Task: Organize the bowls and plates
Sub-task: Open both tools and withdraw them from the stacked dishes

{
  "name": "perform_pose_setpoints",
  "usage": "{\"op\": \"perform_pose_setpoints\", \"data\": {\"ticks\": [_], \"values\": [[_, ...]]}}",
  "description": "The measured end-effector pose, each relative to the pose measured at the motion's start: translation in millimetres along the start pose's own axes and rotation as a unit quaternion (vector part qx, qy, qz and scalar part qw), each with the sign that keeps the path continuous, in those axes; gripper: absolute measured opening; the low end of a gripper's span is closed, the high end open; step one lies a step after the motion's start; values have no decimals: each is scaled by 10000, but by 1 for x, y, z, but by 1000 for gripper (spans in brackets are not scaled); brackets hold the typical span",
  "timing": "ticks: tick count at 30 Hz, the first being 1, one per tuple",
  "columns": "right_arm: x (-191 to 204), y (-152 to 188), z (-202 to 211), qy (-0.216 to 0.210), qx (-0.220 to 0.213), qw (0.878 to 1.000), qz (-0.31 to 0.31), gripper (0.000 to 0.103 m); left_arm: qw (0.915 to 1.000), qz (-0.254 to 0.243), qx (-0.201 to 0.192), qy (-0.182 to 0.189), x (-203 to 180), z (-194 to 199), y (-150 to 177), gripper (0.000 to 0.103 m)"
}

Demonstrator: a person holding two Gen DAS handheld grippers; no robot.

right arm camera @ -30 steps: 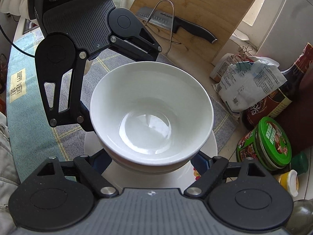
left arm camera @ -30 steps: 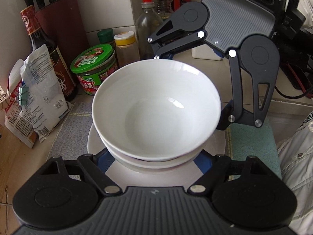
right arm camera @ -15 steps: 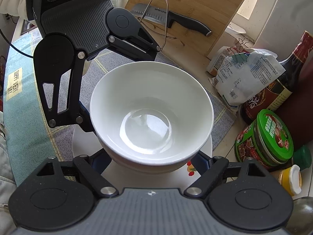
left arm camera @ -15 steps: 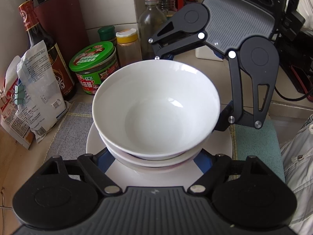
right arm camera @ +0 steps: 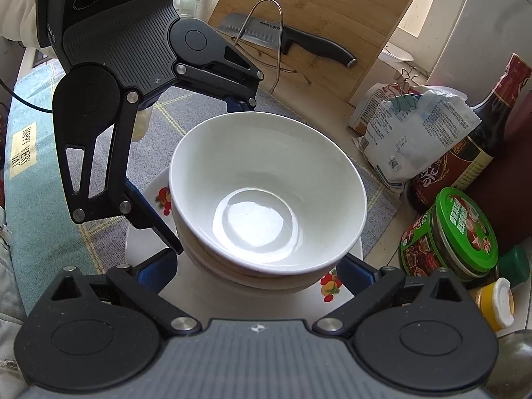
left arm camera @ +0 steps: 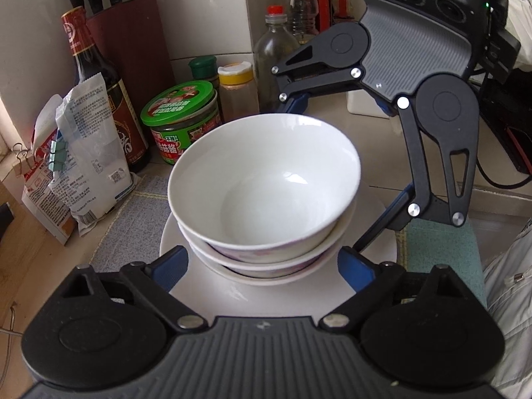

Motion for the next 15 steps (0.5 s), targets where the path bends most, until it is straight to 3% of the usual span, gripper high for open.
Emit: {"op": "perform_pose_setpoints", "data": {"ticks": [4,7,15], "values": [[2,2,4,73,-60,9998,-182,103,9976,513,-132,-449,5,18,7,97],[6,4,8,256,-53,9991,-329,103,9906,1078,-297,-788,9,40,14,99],[25,-11,32,986,-353,9849,-1379,103,9572,2064,-965,-1783,20,99,23,102]]}}
Point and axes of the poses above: each gripper's, at about its wrist camera, not at the fingertips, and z roughly against the way its jaws point, x to its left, y to its underside, the point moved 7 cm from there along -z, roughly the way its jaws point, and after that the axes turned 13 degrees about -y, right-handed, at the moved point
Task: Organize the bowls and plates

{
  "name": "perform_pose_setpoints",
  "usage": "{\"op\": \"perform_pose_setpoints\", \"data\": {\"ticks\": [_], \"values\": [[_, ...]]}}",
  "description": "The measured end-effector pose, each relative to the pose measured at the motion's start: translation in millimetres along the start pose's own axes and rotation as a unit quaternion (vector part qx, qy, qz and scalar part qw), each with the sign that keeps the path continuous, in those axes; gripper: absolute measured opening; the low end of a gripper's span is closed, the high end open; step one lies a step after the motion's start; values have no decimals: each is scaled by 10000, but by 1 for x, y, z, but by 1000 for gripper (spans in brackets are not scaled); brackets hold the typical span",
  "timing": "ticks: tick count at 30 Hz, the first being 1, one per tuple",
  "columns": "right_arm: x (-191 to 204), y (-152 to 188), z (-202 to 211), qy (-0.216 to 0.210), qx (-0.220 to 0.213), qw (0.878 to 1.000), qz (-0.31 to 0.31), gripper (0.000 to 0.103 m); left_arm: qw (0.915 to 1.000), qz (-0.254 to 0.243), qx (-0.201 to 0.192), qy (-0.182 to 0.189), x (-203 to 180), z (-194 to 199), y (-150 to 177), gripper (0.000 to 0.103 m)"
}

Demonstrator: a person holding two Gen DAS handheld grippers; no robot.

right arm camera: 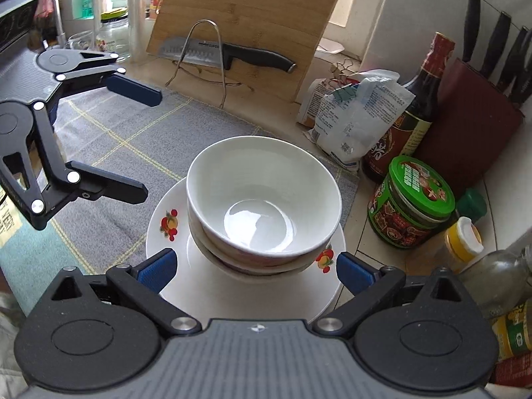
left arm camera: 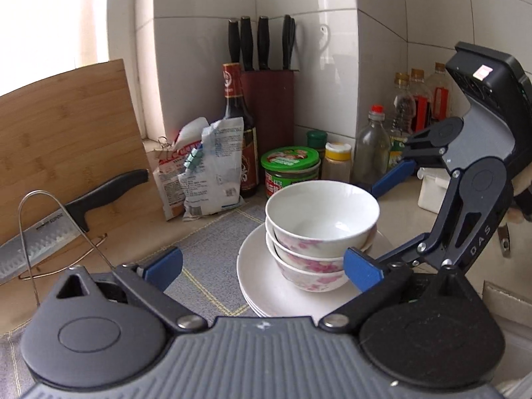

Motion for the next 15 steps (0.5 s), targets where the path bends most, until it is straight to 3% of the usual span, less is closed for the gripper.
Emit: {"op": "perform_pose_setpoints", "data": {"ticks": [5,8,15], "values": [[19,-4,12,691,-144,9911,-1130,103,9987,124,91,-482,8,29,-1,102],[38,0,24,1202,-276,9769,-1748,103,9943,273,525,-891,14,44,5,102],[84,15,47,1578,-624,9481,-2691,103,9886,636,1044,-873,14,81,19,102]]}}
Point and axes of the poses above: each gripper's, at about its wrist camera, not at the fingertips, and z roughly against the way its jaws point, x to its left, y to its underside, the point moved 7 cm from there along -z, roughly the way its jaws point, and after that the axes turned 13 degrees about -y, right-handed, at the moved point
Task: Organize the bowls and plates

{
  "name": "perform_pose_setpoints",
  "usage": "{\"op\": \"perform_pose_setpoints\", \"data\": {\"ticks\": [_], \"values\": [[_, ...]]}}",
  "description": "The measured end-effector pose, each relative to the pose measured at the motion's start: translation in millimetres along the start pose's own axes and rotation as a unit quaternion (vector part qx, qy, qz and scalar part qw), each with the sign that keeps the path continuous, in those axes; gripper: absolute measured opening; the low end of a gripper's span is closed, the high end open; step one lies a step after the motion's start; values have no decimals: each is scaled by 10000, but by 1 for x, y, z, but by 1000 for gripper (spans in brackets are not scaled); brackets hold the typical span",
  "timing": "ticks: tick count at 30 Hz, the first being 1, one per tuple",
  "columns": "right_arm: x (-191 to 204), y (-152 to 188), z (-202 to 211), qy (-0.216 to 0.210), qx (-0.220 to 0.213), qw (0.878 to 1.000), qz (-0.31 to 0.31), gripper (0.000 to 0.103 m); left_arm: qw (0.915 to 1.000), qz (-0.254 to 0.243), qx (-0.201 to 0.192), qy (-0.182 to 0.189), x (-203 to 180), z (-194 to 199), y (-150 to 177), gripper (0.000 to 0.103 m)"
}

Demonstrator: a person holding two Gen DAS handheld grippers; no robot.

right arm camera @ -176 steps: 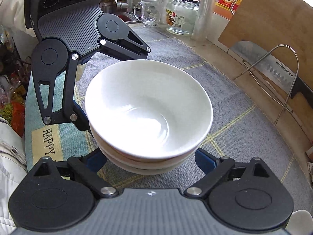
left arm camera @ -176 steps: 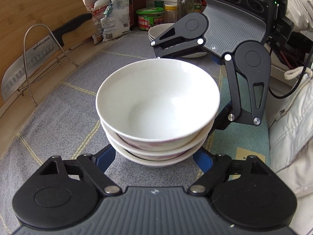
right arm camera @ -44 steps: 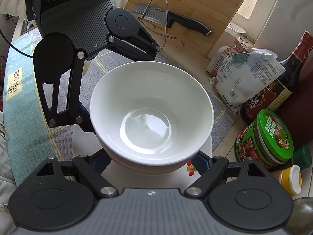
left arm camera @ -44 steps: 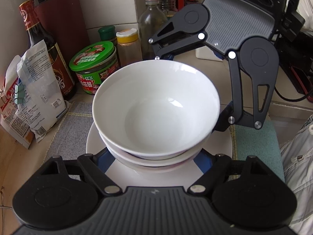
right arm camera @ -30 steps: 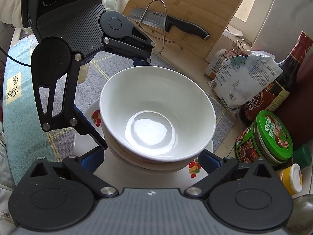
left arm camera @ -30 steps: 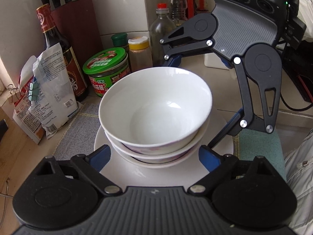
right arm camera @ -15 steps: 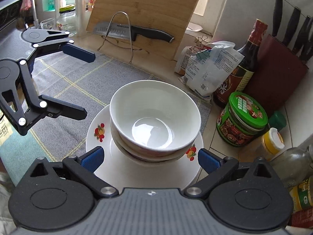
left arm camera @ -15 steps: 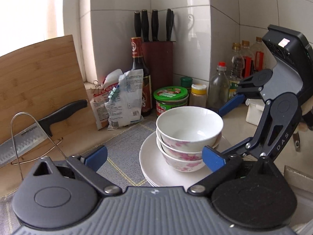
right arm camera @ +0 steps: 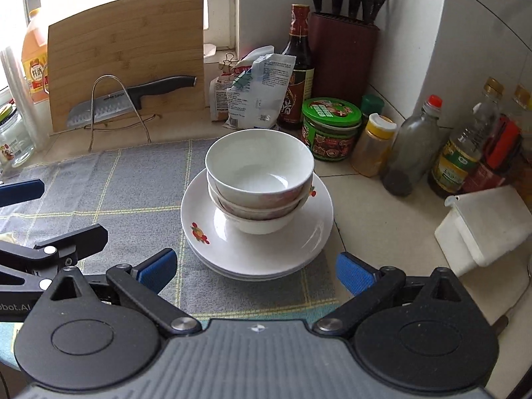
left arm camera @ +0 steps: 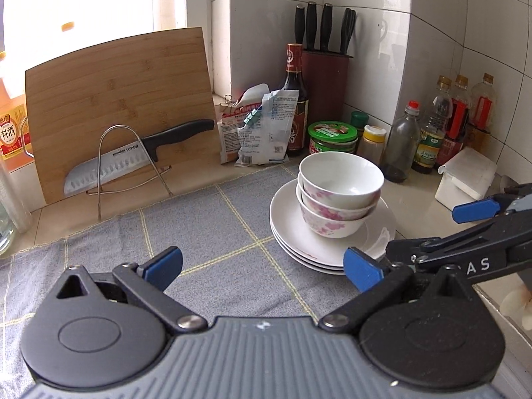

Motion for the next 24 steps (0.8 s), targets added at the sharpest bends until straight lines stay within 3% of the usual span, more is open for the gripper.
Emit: {"op": "perform_pose_setpoints", "data": {"ticks": [12,24], "values": [[17,20,40,226,-314,9988,-304,103,9998,-30,4,-174,4,32,4,102],[19,21,50,312,-430,9981,-299,103,9997,-34,-8,-259,4,39,3,102]]}}
Point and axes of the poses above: each gripper's, at about its wrist camera, not at the fingertips, and z roughly against the way its jaws point, x to its left, y to its underside, the point moved 7 cm from there along -z, roughly the way its jaws point, and after that the axes turned 13 degrees about -y, right-handed, at the moved point
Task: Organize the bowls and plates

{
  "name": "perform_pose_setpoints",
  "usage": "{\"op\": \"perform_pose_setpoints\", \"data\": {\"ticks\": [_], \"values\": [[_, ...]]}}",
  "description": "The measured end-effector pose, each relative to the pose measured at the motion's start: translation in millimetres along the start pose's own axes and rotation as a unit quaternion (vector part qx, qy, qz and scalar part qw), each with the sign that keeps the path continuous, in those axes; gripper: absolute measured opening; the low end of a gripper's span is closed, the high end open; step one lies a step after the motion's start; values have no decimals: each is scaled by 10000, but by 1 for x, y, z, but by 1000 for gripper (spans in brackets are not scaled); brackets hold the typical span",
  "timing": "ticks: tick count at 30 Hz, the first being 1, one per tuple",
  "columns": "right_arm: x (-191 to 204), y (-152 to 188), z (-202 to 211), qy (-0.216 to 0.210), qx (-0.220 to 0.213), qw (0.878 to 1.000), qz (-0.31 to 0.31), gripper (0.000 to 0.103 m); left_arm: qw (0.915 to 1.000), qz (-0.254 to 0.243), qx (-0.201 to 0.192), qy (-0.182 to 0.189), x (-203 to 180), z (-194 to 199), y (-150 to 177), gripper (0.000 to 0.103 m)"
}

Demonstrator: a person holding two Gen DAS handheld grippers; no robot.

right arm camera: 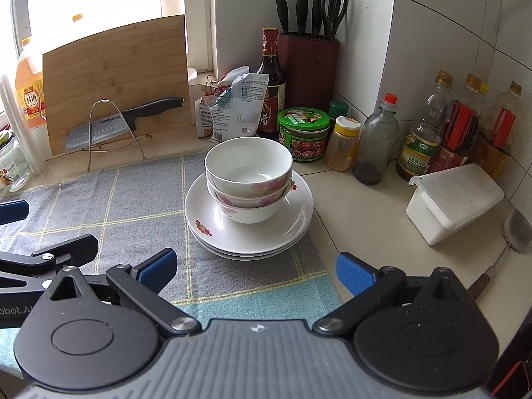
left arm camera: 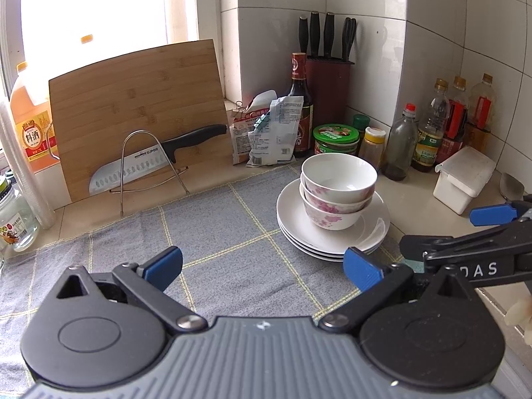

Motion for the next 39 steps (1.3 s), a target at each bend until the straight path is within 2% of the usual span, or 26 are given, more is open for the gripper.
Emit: {"op": "perform_pose_setpoints", "data": {"ticks": [39], "values": [[-2,-3,6,111,-54,9999,28,103,10000,-9,19,-1,1,3,-2,102]]}}
Point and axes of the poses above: each gripper's, at about its wrist camera, not at the fingertips, and z roughly against the way its jaws point, x to its left, y to its underside, the point moved 7 cm from there along -z, roughly the way its jaws point, and after that the axes turned 13 degrees about -y, right-handed, at the moved point
